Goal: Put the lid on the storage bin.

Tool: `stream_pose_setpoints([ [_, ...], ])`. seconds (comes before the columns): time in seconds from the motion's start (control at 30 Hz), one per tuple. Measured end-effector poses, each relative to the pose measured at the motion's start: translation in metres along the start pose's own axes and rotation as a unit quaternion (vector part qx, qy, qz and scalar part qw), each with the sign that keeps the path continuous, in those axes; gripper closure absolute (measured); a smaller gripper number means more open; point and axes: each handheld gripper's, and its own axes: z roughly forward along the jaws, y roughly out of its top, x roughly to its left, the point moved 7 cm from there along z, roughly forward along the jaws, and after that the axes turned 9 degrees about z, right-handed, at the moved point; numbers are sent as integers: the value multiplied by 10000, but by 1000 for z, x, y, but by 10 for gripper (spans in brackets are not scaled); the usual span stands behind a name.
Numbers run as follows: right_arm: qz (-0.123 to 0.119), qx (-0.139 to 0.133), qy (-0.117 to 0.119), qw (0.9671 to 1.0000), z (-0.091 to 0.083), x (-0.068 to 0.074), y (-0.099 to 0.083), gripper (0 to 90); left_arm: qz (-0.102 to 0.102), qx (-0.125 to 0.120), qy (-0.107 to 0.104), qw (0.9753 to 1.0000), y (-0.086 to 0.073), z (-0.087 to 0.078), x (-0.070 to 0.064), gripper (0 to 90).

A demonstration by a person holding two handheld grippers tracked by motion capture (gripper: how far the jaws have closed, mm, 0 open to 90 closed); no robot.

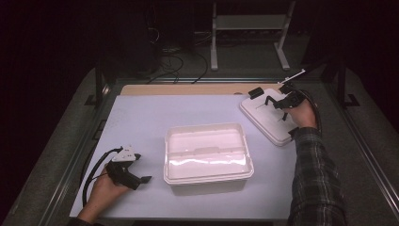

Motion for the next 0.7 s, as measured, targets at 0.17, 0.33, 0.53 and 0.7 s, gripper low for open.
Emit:
stream_pose_setpoints([
  [0.17, -110, -54, -4, 9999, -14, 5, 5, 842, -1, 0, 0, 10000, 0, 0, 0, 14],
  [0.33, -263, -186, 44, 9995, -36, 13, 14, 842, -2, 1, -1, 10000, 0, 0, 0, 15],
  [0.53, -426, -323, 223, 9983, -64, 27, 22, 842, -2, 2, 0, 10000, 0, 0, 0, 14],
  [0.7, -607, -376, 398, 9967, -86, 41, 29, 842, 6, 4, 4, 10000, 0, 0, 0, 14],
])
